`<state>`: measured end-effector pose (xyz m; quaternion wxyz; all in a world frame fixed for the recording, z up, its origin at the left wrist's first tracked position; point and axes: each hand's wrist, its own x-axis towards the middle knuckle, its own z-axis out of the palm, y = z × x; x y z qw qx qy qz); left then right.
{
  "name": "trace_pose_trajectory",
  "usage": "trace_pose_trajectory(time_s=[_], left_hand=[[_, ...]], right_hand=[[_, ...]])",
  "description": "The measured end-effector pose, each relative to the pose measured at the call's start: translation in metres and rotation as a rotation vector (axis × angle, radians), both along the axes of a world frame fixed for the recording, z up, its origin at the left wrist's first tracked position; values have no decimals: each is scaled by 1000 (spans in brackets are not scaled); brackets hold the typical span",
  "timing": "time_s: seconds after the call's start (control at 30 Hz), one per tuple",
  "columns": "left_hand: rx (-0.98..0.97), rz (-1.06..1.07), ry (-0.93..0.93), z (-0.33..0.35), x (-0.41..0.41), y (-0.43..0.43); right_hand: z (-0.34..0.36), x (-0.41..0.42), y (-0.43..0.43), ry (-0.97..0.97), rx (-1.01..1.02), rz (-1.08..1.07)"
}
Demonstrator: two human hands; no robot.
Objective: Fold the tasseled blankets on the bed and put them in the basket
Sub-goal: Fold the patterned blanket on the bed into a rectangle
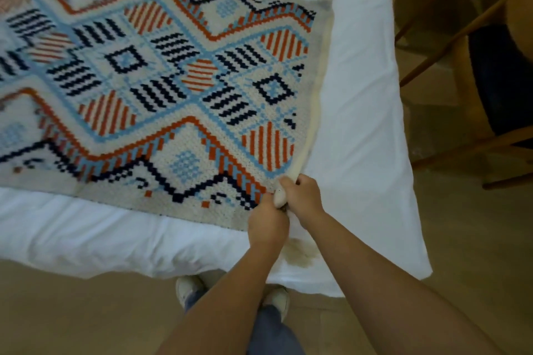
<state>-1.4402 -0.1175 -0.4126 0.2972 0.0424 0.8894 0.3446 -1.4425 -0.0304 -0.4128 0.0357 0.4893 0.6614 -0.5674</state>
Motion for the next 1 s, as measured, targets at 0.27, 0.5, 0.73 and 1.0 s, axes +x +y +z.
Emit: trace_pose_trajectory(time_s=[0.27,0.5,0.73,1.0], left_hand=[[-9,-123,189,47,-100,-97],[-101,-61,210,56,-223,-247],[-13,37,97,60,-309,-384],[-99,188,125,41,-388,-511]], right_hand=[[40,-109,-66,64,105,109],[57,-231,-187,27,236,279],[66,-338,-322,45,347,464],[53,-439,-442,31,372,684]])
